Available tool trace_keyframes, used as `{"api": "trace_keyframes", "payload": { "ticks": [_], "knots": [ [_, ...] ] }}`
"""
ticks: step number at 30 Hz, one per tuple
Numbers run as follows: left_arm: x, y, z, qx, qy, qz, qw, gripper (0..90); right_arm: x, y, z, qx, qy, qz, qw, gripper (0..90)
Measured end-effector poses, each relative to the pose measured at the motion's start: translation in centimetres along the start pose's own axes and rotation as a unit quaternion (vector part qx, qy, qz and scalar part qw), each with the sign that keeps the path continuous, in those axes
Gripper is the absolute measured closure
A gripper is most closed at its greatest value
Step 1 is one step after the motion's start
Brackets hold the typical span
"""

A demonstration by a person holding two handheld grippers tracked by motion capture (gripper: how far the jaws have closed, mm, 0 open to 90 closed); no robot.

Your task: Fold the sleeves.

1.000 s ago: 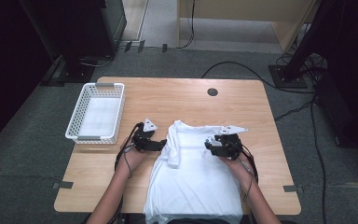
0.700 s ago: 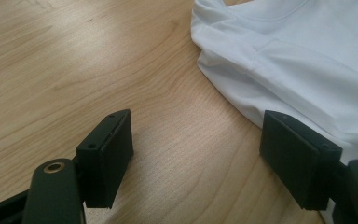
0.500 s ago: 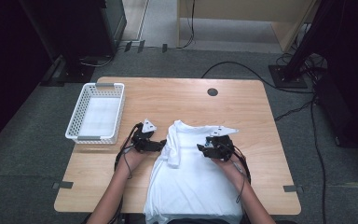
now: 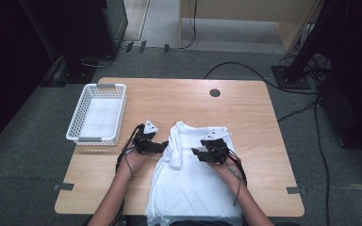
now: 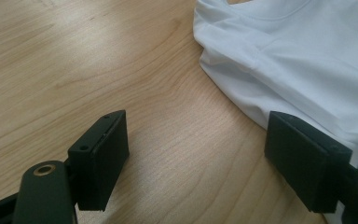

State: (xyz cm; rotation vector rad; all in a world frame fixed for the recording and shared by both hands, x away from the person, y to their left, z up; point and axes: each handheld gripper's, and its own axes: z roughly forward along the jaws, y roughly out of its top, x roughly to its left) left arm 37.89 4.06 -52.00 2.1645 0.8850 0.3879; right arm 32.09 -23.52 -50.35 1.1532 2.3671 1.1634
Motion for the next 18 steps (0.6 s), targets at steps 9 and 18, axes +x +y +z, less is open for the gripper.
{"api": "trace_keyframes", "payload": {
  "ticks": [9,18],
  "knots": [
    [0.0,-0.1,0.0,-0.001,0.0,-0.001,1.0,22.2,1.0,0.4,0.2,-0.004,0.008,-0.011,0.9999,46.6],
    [0.0,-0.1,0.0,-0.001,-0.001,0.0,1.0,21.3,1.8,1.0,0.6,0.0,0.012,-0.038,0.9992,46.0]
  ]
}}
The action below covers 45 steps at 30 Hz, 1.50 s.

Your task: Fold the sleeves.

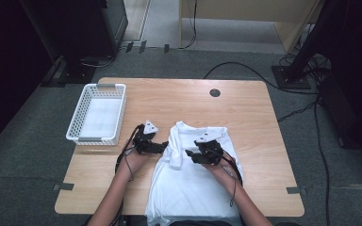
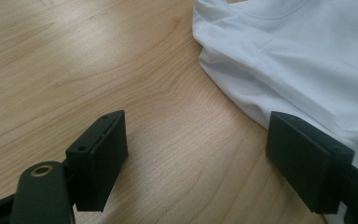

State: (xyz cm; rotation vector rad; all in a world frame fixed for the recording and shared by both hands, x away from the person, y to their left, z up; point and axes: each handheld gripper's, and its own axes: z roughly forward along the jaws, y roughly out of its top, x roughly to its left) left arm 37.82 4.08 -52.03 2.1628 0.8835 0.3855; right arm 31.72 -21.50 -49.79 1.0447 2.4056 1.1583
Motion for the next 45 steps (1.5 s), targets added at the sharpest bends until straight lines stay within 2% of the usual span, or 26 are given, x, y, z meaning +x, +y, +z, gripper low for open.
{"api": "trace_keyframes", "payload": {
  "ticks": [17,21,25,29,33,39,42,45],
  "knots": [
    [0.1,-0.1,-0.1,0.001,0.002,-0.001,1.0,21.3,2.3,0.8,0.9,0.0,0.034,-0.011,0.9994,47.2],
    [0.1,-0.1,-0.1,0.0,0.002,-0.001,1.0,21.3,2.7,0.7,1.4,0.008,0.045,-0.011,0.9989,53.6],
    [0.1,-0.1,-0.2,0.0,0.002,-0.002,1.0,21.3,3.1,0.5,1.9,0.024,0.056,-0.017,0.998,64.8],
    [0.1,-0.1,-0.2,0.0,0.002,-0.002,1.0,21.3,3.2,0.3,2.3,0.035,0.057,-0.022,0.9975,80.8],
    [0.1,-0.2,-0.2,0.0,0.002,-0.002,1.0,21.3,2.7,0.2,2.1,0.038,0.052,-0.026,0.9976,90.0],
    [0.1,-0.2,-0.2,0.0,0.002,-0.002,1.0,21.3,2.3,0.4,1.5,0.031,0.054,-0.026,0.9977,90.0],
    [0.1,-0.2,-0.2,0.0,0.002,-0.002,1.0,21.3,2.5,0.5,1.4,0.024,0.064,-0.026,0.9973,73.8],
    [0.1,-0.2,-0.2,0.0,0.002,-0.002,1.0,21.3,3.1,0.6,1.5,0.025,0.073,-0.034,0.9964,68.1]
  ]
}}
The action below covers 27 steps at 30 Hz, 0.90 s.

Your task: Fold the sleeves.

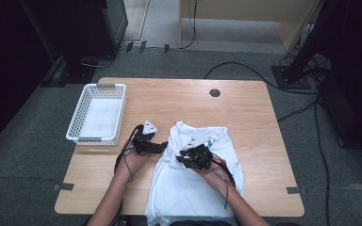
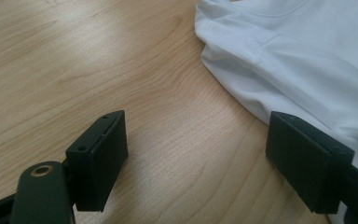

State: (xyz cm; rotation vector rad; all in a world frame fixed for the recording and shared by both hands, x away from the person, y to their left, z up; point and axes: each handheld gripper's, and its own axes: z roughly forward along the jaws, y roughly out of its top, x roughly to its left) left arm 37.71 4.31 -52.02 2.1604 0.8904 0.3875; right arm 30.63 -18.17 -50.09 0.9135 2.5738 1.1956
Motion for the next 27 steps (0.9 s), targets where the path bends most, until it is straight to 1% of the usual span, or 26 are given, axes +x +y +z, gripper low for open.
{"api": "trace_keyframes", "payload": {
  "ticks": [4,6,7,8,9,10,12,13,14,17,22,27],
  "knots": [
    [0.0,0.0,0.0,0.0,0.0,0.0,1.0,21.3,0.9,0.1,0.5,0.004,0.013,-0.007,0.9999,59.8],
    [0.0,0.0,0.0,0.0,0.0,0.0,1.0,21.3,1.2,0.1,0.8,0.008,0.014,-0.016,0.9998,59.1],
    [0.0,0.0,0.0,0.0,0.0,0.001,1.0,21.3,1.3,0.1,1.0,0.01,0.013,-0.018,0.9997,60.6],
    [0.0,0.0,0.0,0.0,0.0,0.001,1.0,21.3,1.3,0.0,1.1,0.012,0.011,-0.021,0.9996,64.3],
    [0.0,0.0,0.0,0.0,0.0,0.0,1.0,21.3,1.4,-0.1,1.3,0.016,0.006,-0.022,0.9996,69.3],
    [0.0,0.0,0.0,0.0,0.0,0.0,1.0,21.3,1.4,-0.2,1.4,0.019,0.003,-0.025,0.9995,76.4],
    [0.0,0.0,0.0,0.0,0.0,0.0,1.0,21.3,1.3,-0.4,1.4,0.018,0.001,-0.03,0.9994,84.4],
    [0.0,0.0,0.0,0.0,0.0,0.0,1.0,21.3,1.4,-0.3,1.3,0.018,-0.001,-0.03,0.9994,86.0],
    [0.0,0.0,0.0,0.0,0.0,0.0,1.0,21.3,1.4,-0.3,1.2,0.018,-0.005,-0.034,0.9993,86.7],
    [0.0,0.0,0.0,0.0,0.0,0.0,1.0,21.3,1.3,-0.1,0.7,0.016,-0.005,-0.035,0.9993,86.9],
    [0.0,-0.1,-0.1,0.0,0.0,0.0,1.0,21.3,0.7,0.0,-0.3,0.008,-0.007,-0.025,0.9996,86.7],
    [0.0,-0.1,-0.1,0.0,0.0,0.0,1.0,21.3,0.2,-0.4,-1.0,0.01,-0.008,-0.017,0.9998,86.7]
  ]
}}
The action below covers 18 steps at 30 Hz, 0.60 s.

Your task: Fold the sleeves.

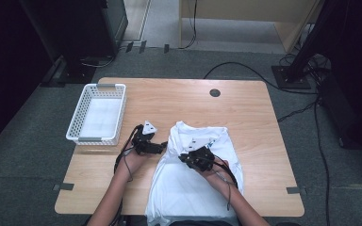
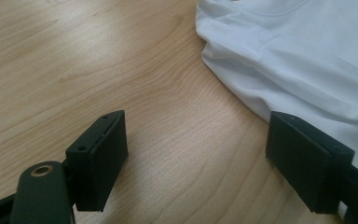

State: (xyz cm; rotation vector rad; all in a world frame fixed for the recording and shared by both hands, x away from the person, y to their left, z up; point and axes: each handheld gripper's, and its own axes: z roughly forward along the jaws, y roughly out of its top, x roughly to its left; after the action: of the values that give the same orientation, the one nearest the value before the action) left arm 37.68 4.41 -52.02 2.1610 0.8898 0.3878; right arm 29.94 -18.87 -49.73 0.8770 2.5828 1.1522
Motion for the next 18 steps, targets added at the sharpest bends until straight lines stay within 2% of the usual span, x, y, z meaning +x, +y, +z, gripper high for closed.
{"api": "trace_keyframes", "payload": {
  "ticks": [6,14,18],
  "knots": [
    [0.0,0.0,0.0,0.0,0.0,0.0,1.0,21.3,-0.5,-0.7,-0.1,0.013,0.003,0.006,0.9999,81.5],
    [0.0,-0.1,-0.1,0.0,0.0,0.0,1.0,21.3,-0.8,-1.2,-0.4,0.019,0.011,0.008,0.9997,79.2],
    [0.0,-0.1,-0.1,0.0,0.0,0.0,1.0,21.3,-0.9,-1.3,-0.4,0.024,0.01,0.007,0.9996,83.9]
  ]
}}
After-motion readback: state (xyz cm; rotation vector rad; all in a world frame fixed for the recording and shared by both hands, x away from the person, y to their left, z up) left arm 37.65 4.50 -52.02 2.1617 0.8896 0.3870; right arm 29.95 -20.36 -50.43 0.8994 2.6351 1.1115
